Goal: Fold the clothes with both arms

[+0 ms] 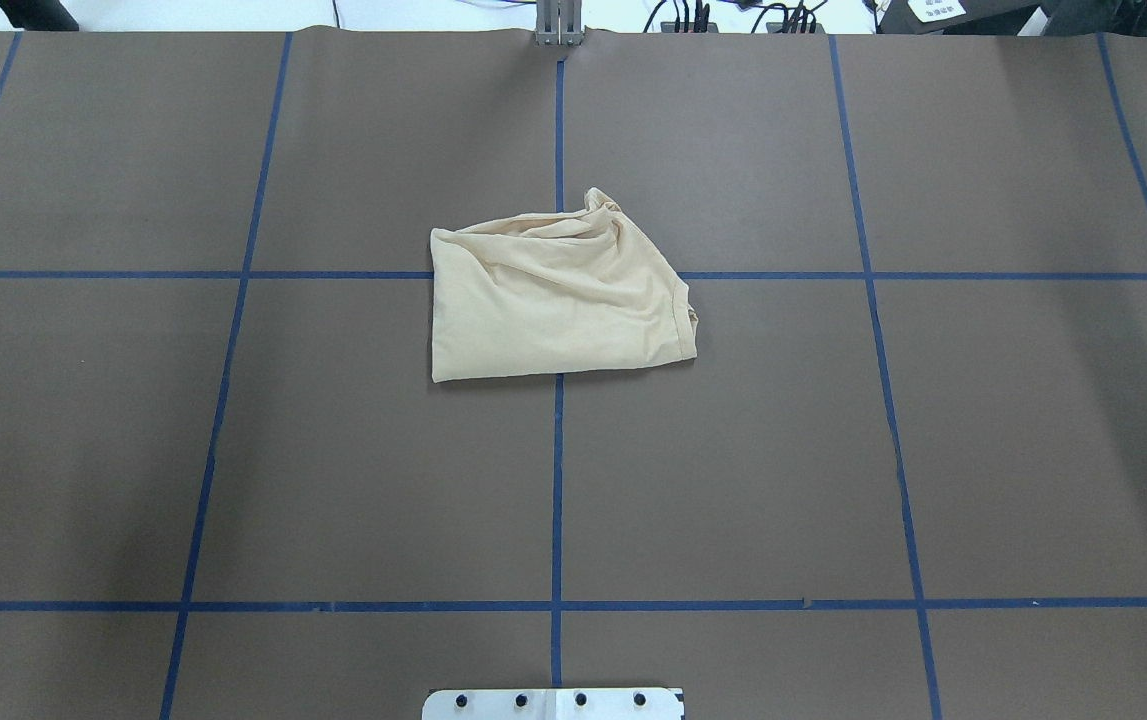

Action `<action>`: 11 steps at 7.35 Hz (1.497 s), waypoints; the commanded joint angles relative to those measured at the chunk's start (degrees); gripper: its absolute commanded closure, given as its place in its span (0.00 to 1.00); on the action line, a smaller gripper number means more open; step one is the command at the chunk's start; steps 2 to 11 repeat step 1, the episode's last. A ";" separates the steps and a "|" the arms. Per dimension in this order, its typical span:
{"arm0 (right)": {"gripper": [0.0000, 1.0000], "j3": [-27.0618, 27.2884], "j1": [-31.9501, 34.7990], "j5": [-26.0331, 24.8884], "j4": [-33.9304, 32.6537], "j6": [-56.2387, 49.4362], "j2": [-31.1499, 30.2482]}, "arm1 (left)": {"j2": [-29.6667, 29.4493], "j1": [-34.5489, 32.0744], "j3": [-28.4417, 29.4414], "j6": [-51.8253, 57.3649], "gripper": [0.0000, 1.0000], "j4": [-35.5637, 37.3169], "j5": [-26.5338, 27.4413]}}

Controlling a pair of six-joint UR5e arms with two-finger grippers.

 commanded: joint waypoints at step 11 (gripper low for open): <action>0.00 0.05 -0.17 -0.09 0.09 -0.08 0.00 | -0.03 0.01 -0.25 0.08 0.00 -0.10 -0.02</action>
